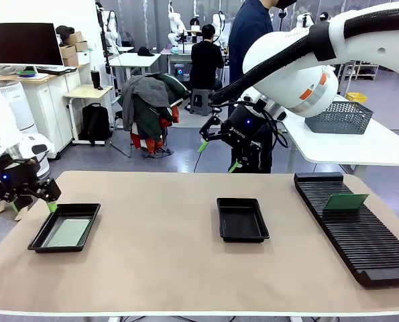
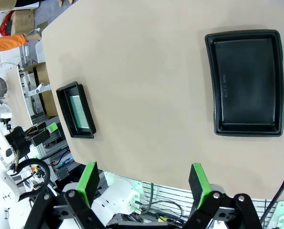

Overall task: Inspect and transfer BCBs to ESD trays.
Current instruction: Pick up the ESD tray and place it on the left side of the table.

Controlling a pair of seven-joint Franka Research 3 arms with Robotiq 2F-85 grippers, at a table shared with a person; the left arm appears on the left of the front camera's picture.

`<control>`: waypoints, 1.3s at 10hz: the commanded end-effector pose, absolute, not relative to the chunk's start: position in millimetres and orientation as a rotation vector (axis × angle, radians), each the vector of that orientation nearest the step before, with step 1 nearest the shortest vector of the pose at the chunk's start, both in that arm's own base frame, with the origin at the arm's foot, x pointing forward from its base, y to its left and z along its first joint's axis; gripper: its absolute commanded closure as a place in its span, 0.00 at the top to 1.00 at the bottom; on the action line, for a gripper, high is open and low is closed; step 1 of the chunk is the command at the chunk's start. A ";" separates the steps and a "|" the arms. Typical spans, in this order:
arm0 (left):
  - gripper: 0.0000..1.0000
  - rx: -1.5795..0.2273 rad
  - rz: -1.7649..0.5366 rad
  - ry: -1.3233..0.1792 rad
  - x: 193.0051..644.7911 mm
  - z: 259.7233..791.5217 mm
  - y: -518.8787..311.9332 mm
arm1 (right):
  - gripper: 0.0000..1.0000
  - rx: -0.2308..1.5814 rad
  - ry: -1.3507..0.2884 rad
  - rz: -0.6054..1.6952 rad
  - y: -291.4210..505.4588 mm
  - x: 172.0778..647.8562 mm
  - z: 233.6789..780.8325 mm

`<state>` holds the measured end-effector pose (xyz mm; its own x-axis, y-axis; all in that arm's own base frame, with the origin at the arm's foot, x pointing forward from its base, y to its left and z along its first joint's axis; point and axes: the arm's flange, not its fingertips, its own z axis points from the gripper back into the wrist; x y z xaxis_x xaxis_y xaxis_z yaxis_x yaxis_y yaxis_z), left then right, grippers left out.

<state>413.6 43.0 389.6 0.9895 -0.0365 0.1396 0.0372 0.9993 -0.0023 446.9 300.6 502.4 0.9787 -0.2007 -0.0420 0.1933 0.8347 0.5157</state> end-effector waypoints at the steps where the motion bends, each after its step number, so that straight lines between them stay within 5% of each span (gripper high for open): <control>1: 1.00 0.039 -0.035 -0.085 410.9 407.1 38.4 | 1.00 0.542 -0.006 -0.218 301.2 447.1 502.4; 13: 1.00 0.047 -0.044 -0.092 410.0 431.3 36.4 | 1.00 0.542 -0.006 -0.218 301.2 447.1 502.4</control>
